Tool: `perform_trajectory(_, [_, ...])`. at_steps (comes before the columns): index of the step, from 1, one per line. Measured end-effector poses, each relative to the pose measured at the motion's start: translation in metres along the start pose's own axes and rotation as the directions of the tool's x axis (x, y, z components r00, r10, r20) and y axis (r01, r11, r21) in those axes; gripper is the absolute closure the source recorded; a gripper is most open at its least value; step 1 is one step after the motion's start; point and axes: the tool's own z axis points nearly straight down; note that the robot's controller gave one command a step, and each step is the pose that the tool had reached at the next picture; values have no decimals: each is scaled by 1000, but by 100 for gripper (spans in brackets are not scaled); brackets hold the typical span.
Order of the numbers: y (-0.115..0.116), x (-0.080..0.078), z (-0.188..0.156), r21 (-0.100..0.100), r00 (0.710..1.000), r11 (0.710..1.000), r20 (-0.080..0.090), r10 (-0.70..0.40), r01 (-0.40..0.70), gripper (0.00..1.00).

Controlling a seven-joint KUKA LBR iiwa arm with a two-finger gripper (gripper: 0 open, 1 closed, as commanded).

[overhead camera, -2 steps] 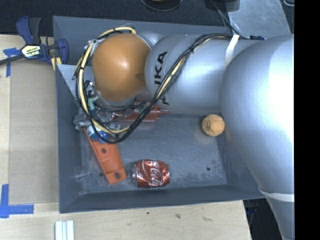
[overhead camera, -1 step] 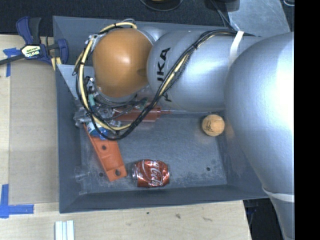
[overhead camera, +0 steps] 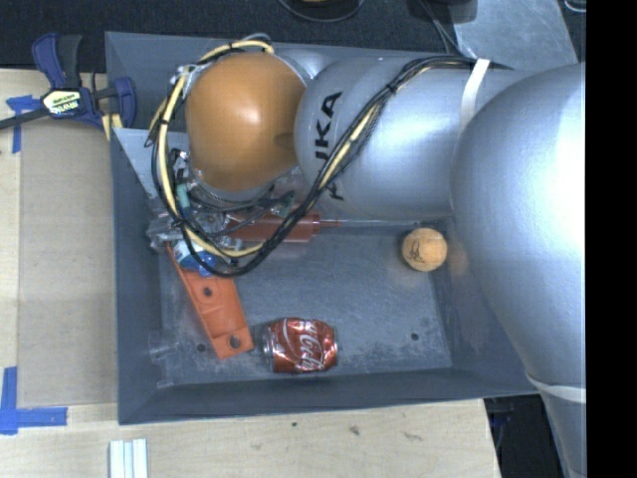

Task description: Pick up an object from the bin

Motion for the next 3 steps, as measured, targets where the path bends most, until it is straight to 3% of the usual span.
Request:
perform_trajectory(1, [2, 1, -11, -9, 1000, 1000, -7, 1, -1, 100])
perform_trajectory(3, [-1, -1, -45, -1, 1000, 1000, 0, 2, -2, 100])
